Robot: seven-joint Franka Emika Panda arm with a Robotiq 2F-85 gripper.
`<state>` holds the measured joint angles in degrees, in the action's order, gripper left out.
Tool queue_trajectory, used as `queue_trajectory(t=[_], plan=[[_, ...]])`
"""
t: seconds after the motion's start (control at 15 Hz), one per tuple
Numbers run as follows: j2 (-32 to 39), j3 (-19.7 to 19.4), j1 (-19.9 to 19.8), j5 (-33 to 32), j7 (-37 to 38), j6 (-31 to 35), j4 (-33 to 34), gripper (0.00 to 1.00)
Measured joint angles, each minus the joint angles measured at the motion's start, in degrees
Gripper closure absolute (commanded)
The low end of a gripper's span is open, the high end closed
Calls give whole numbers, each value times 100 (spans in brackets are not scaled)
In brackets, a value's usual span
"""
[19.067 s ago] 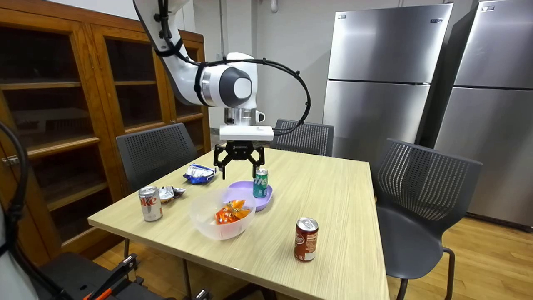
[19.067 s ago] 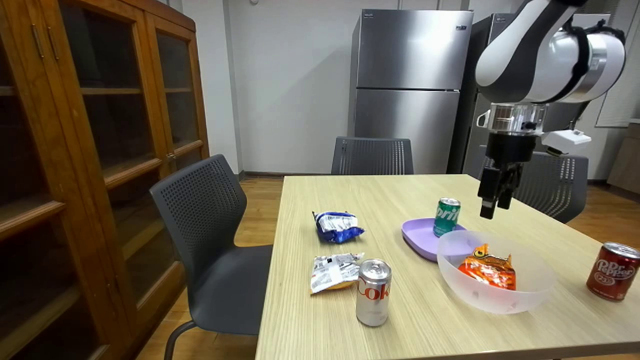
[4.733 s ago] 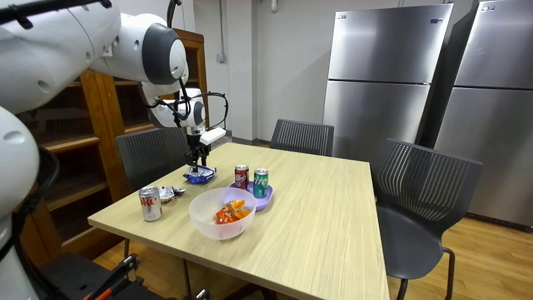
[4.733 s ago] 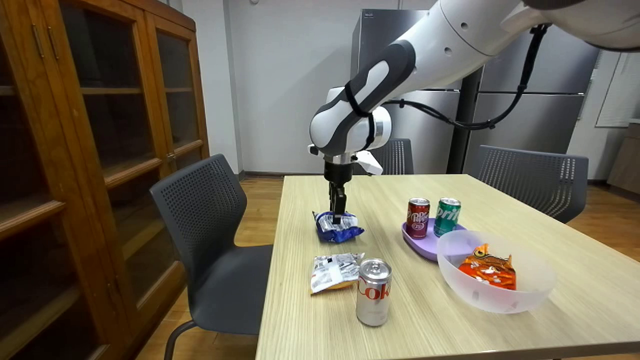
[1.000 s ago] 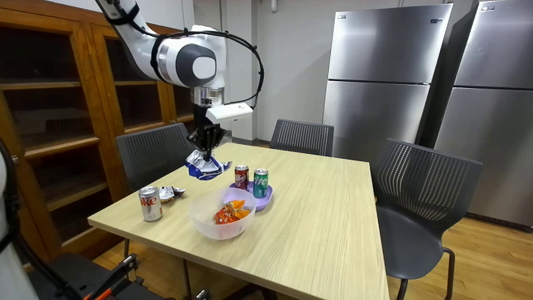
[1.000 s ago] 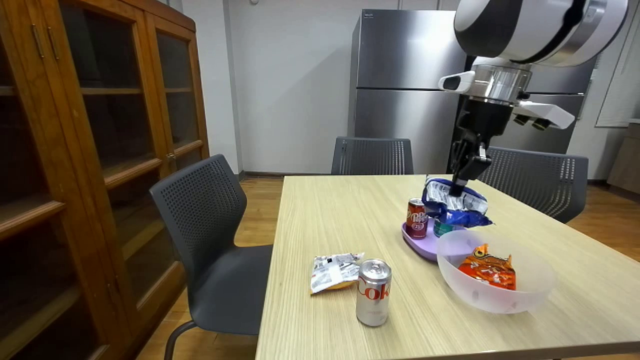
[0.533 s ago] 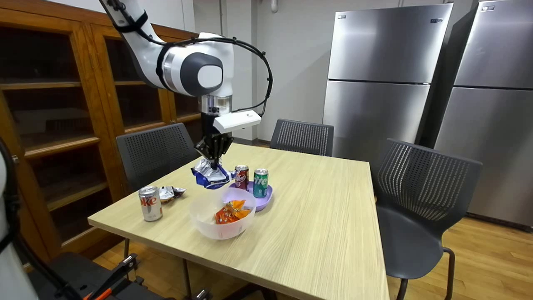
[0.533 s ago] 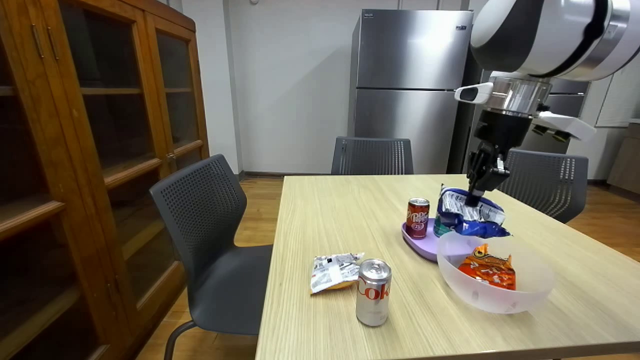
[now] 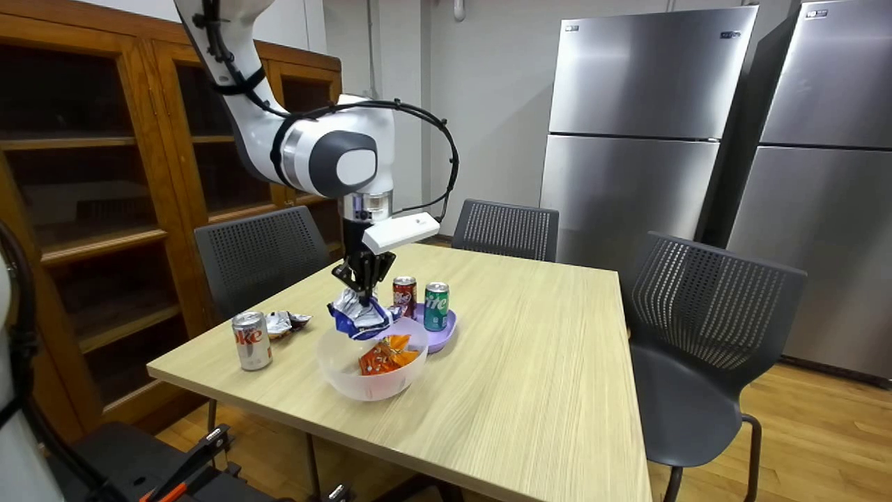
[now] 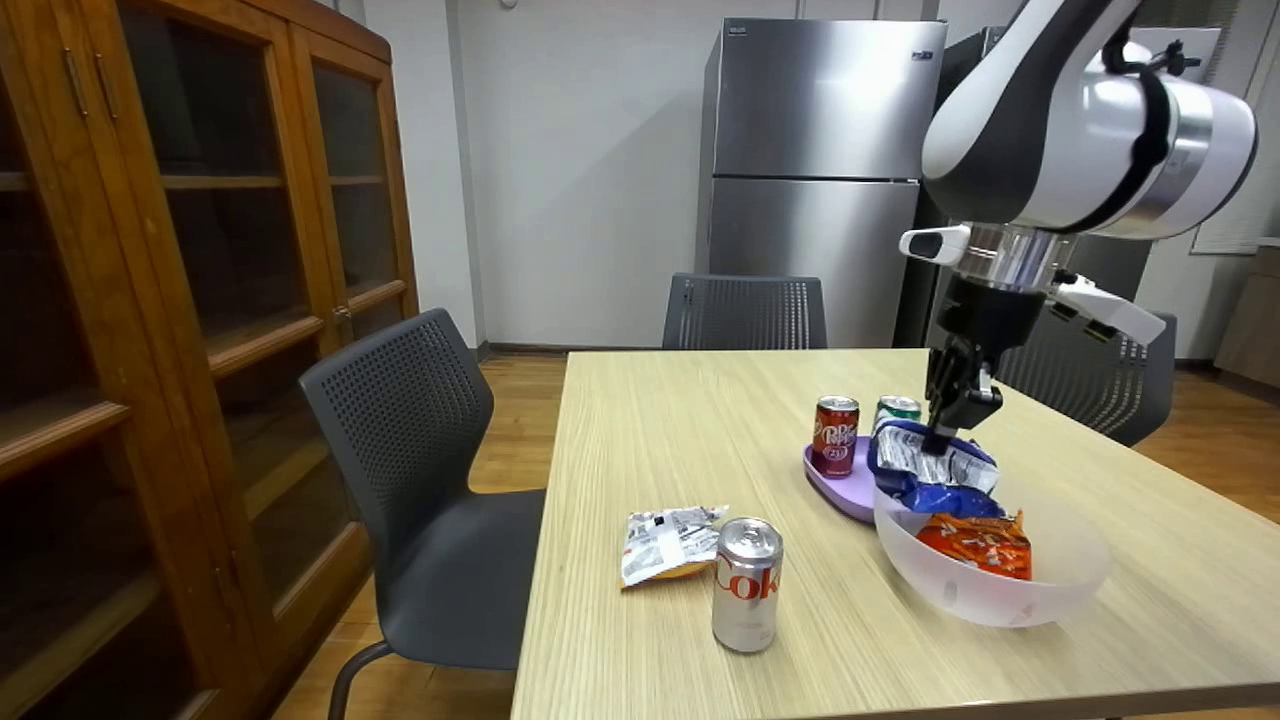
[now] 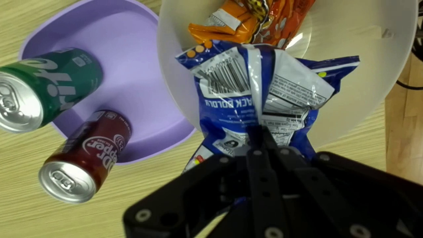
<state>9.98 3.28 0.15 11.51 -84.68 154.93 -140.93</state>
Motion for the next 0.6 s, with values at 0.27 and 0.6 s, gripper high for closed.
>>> queue_trajectory(t=[0.27, 0.6], plan=[[389, 24, -52, 0, 13, 110, 202, 100], [693, 68, -197, -5, 52, 115, 456, 100]])
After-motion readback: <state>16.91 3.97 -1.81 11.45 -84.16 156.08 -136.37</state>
